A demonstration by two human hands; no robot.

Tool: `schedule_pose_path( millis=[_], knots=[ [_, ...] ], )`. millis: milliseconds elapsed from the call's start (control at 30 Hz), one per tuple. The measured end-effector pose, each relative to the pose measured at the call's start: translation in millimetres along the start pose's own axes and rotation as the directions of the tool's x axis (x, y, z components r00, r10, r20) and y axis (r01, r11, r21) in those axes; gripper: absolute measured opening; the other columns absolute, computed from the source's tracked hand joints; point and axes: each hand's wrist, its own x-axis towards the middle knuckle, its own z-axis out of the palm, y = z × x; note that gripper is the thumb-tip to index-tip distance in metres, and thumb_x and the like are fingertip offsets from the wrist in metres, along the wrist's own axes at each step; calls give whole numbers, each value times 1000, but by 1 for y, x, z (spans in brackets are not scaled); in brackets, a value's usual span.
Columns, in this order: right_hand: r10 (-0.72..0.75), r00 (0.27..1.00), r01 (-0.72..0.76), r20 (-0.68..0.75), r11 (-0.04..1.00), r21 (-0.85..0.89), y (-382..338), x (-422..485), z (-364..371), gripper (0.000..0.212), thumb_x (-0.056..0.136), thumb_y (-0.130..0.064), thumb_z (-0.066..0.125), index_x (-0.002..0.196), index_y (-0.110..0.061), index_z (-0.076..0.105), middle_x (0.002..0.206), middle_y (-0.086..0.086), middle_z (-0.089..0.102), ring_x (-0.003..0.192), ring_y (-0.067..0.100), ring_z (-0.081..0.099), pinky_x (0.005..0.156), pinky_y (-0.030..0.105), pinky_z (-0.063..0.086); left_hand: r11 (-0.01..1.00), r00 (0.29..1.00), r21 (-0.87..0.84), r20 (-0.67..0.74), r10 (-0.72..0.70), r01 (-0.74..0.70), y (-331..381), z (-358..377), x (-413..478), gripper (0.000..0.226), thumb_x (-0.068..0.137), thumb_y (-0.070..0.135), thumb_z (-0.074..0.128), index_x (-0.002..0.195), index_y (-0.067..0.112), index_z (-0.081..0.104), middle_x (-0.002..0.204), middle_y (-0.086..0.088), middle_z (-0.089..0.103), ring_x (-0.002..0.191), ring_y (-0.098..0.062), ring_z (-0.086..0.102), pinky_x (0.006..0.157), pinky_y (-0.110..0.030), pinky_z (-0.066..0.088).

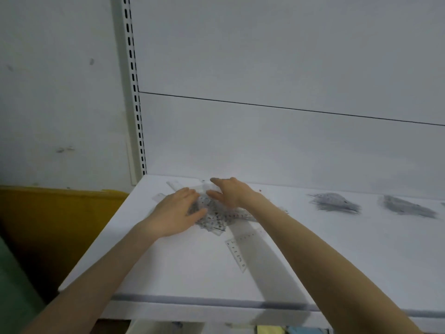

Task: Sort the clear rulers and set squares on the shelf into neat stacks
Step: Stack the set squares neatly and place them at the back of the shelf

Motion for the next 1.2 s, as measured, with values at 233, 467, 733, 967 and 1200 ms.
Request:
schedule_pose_path(
  millis=[233, 467, 733, 967, 1200],
  knots=[
    [-44, 992, 37, -120, 997, -63, -8, 13, 11, 34, 96, -29, 54, 129, -18, 60, 126, 11, 61, 113, 32, 57, 90, 40, 50, 993, 997, -101, -53, -61, 55, -5, 3, 5, 54, 76, 65, 59, 106, 20, 62, 111, 3, 60, 104, -15, 53, 86, -36, 47],
    [-166, 967, 123, -193, 968, -220, -9, 5, 8, 36, 77, 1, 49, 111, -8, 57, 105, 12, 67, 87, 34, 61, 67, 35, 52, 998, 1000, -56, -12, 5, -6, 5, -7, 2, 17, 70, 36, 66, 77, 22, 62, 82, 7, 62, 76, -12, 58, 65, -32, 50],
    [-196, 882, 127, -428, 975, -183, 8, -25, 18, 33, 70, 4, 62, 98, -9, 74, 95, 8, 64, 90, 31, 58, 55, 29, 35, 1000, 997, -18, -74, 24, -25, 10, -6, -2, 17, 81, 36, 62, 86, 19, 61, 93, 6, 56, 90, -13, 52, 71, -30, 44],
    [-342, 747, 274, -571, 940, -205, 19, -64, 16, 30, 50, 6, 72, 72, -15, 74, 69, 0, 60, 60, 23, 57, 43, 17, 25, 994, 952, -109, -300, -57, 26, 28, -2, 2, 42, 84, 26, 69, 116, 10, 47, 112, -1, 46, 106, -20, 44, 76, -26, 33],
    [-350, 684, 397, -640, 915, -76, 29, -96, 5, 24, 68, -1, 62, 85, -12, 75, 77, 2, 64, 66, 22, 60, 43, 25, 44, 858, 960, -508, -270, -78, -73, 47, -6, 3, 9, 77, 15, 78, 76, 9, 72, 73, -9, 70, 66, -11, 63, 63, -10, 45]
  ],
)
